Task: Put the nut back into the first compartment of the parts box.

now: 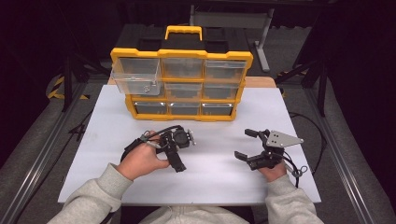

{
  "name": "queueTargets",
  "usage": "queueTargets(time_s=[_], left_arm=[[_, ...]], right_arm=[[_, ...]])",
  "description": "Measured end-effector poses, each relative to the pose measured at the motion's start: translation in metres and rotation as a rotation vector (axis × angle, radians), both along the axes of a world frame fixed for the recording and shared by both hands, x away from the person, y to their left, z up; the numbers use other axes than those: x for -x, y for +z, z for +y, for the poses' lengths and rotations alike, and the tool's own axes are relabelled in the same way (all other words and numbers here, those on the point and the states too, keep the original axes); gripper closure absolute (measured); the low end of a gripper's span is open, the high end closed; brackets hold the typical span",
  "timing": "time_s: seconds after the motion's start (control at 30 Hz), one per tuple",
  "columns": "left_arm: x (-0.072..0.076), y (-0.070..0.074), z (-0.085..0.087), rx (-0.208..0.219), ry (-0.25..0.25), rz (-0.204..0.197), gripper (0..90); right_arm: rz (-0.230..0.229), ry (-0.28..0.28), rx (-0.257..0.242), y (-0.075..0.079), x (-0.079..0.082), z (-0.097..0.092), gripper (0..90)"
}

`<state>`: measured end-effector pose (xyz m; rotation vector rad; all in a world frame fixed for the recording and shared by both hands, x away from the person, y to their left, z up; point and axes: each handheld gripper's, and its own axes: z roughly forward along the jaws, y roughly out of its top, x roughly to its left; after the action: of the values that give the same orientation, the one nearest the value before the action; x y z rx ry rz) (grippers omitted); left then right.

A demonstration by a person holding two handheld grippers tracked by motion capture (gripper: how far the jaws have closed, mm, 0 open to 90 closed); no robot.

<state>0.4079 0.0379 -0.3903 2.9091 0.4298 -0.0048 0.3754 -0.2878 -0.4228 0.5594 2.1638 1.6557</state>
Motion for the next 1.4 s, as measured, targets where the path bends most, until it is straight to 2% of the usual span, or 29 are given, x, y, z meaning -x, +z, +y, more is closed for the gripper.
queueTargets(time_s=[0.1,0.13,0.2,0.23,0.27,0.33,0.47,0.57,0.67,0.77,0.8,0.83,0.97,1.07,1.17,1.27,1.3,1.4], left_arm=[[0.000,-0.005,-0.001,-0.014,-0.005,0.003,13.5],[0.000,-0.008,-0.001,-0.009,0.001,-0.011,14.2],[0.000,-0.010,-0.002,-0.018,0.016,-0.003,16.5],[-0.001,-0.013,-0.003,-0.016,0.009,-0.004,17.5],[0.000,-0.014,-0.003,-0.015,0.023,0.010,19.5],[-0.001,-0.017,-0.003,-0.026,0.019,0.022,24.7],[-0.002,-0.023,-0.004,-0.046,0.038,0.014,34.6],[-0.004,-0.025,-0.005,-0.055,0.048,0.018,45.2],[-0.004,-0.029,-0.006,-0.065,0.063,0.045,54.1],[-0.004,-0.031,-0.006,-0.069,0.070,0.046,61.5],[-0.004,-0.031,-0.005,-0.070,0.084,0.034,61.5],[-0.005,-0.031,-0.005,-0.068,0.091,0.040,69.1],[-0.005,-0.031,-0.005,-0.071,0.094,0.037,69.5],[-0.004,-0.029,-0.006,-0.080,0.086,0.043,69.6],[-0.003,-0.020,-0.006,-0.081,0.085,0.035,69.5],[-0.002,-0.005,-0.004,-0.067,0.081,0.027,69.6],[-0.002,-0.005,-0.004,-0.067,0.081,0.027,69.5],[-0.002,0.011,-0.002,-0.085,0.059,0.023,69.6]], right_arm=[[0.001,0.001,0.001,0.000,0.000,0.000,6.7],[0.001,0.001,0.001,0.000,0.000,0.000,6.7],[0.001,0.001,0.002,0.000,0.000,0.000,6.7],[0.001,0.001,0.001,0.000,0.000,0.000,6.7],[0.001,0.001,0.001,0.000,0.000,0.000,6.7],[0.000,0.001,0.002,0.000,0.000,0.000,6.6],[0.001,0.001,0.004,0.000,0.000,0.000,6.6],[0.001,0.002,0.004,0.000,0.000,0.000,6.6],[0.002,0.004,0.005,0.000,0.000,0.000,6.6],[0.002,0.003,0.005,0.000,0.000,0.000,6.6],[0.002,0.004,0.004,0.000,0.000,0.000,6.6],[0.003,0.005,0.004,0.000,0.000,0.000,6.6],[0.006,0.008,0.008,-0.001,0.000,0.001,6.6],[0.006,0.007,0.008,-0.001,0.000,0.001,6.6],[0.003,0.003,0.009,0.000,0.000,0.001,6.5],[0.000,-0.001,0.005,0.000,0.000,0.000,6.5],[0.000,-0.001,0.005,0.000,0.000,0.000,6.5],[-0.003,-0.004,0.005,0.000,0.001,0.000,6.5]])
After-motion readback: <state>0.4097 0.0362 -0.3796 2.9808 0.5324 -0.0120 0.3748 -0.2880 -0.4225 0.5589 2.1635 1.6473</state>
